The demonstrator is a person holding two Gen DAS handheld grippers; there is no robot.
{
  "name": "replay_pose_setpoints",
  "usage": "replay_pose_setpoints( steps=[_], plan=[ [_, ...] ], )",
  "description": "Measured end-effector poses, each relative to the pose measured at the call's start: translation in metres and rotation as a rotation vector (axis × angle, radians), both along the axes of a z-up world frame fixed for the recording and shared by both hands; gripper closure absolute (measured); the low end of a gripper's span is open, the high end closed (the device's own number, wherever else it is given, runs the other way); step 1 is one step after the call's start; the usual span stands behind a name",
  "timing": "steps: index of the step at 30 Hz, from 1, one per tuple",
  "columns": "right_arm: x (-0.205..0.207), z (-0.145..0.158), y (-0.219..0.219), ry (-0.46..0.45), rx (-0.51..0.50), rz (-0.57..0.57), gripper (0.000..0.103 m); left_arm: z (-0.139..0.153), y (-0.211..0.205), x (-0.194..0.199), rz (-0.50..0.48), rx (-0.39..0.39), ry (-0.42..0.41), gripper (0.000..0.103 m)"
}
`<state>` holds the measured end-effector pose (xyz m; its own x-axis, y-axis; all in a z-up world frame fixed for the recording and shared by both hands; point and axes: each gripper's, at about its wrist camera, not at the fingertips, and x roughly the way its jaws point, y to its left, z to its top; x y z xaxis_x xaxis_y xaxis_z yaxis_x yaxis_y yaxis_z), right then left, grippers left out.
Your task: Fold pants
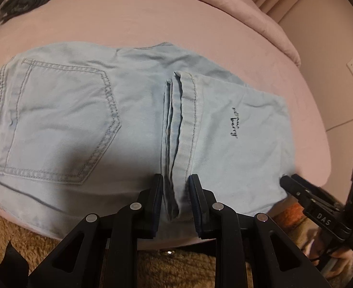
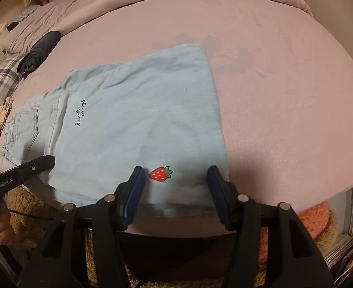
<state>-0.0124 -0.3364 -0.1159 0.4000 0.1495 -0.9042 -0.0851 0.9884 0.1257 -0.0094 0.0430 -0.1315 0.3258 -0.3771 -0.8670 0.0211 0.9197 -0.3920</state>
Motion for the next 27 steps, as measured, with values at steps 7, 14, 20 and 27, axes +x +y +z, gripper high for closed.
replay_pose_setpoints(
  steps=[7,14,20,27],
  plan=[
    [0.003,0.03,-0.005,-0.063,0.016,0.001,0.05,0.037,0.039,-0.012,0.074,-0.015,-0.104,0.078],
    [0.024,0.029,0.005,-0.056,-0.001,0.008,0.049,0.047,0.078,-0.018,0.188,0.051,-0.12,0.078],
    [0.026,0.007,0.013,0.02,-0.015,0.025,0.048,0.047,0.087,-0.017,0.206,0.077,-0.113,0.077],
    [0.021,0.0,0.013,0.047,-0.029,0.015,0.048,0.05,0.096,-0.016,0.213,0.069,-0.128,0.059]
  ],
)
